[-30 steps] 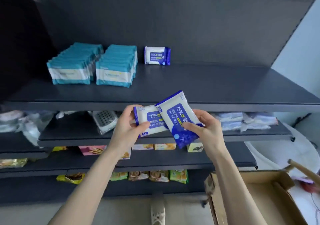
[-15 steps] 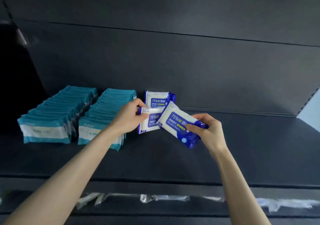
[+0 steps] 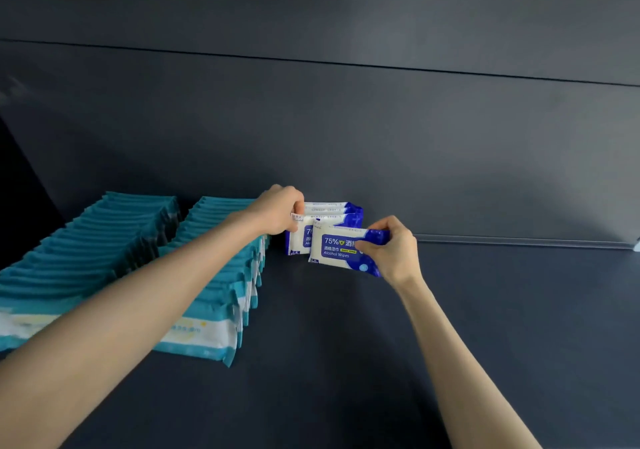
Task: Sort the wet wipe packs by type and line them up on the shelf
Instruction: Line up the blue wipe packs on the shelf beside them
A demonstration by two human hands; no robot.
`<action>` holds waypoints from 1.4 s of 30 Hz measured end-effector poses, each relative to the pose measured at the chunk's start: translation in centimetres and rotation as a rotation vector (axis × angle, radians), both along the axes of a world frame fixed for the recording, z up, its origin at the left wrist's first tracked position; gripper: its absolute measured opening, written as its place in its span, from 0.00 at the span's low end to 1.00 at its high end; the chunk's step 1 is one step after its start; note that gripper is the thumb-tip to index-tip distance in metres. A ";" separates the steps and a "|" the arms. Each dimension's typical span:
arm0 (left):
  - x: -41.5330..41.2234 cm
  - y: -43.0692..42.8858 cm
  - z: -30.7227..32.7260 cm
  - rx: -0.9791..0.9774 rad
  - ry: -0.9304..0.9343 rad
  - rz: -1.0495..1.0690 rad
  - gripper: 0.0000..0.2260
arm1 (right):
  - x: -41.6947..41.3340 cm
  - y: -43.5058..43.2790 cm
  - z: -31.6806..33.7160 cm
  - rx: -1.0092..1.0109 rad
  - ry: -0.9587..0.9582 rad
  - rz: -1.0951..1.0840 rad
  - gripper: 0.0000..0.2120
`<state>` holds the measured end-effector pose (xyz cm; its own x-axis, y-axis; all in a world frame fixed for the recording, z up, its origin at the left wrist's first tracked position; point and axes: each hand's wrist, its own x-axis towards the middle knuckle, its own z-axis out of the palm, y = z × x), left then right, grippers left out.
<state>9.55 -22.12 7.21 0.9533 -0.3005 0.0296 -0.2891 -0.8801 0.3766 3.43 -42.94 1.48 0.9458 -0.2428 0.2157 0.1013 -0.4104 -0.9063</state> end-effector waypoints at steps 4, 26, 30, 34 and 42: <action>1.0 0.7 0.0 0.023 0.066 -0.080 0.18 | 1.9 1.4 -0.6 -0.088 -0.019 0.006 0.14; 1.7 0.4 -1.3 0.278 -0.336 -0.154 0.15 | 4.1 3.6 -1.6 -0.614 -0.065 -0.112 0.27; 1.5 0.5 -1.2 0.330 -0.411 -0.170 0.16 | 3.8 3.6 -1.2 -0.656 -0.054 -0.105 0.27; 0.6 1.0 -0.9 0.239 -0.397 -0.145 0.16 | 2.5 3.6 -0.3 -0.626 -0.059 -0.102 0.24; -5.0 0.7 0.0 -0.098 -0.487 -0.123 0.13 | -4.0 2.9 2.0 -0.616 -0.153 -0.214 0.17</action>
<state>4.53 -21.44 7.20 0.7793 -0.3835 0.4956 -0.5513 -0.7956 0.2512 -0.56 -40.04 3.50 0.8381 -0.2108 0.5031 0.0693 -0.8737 -0.4815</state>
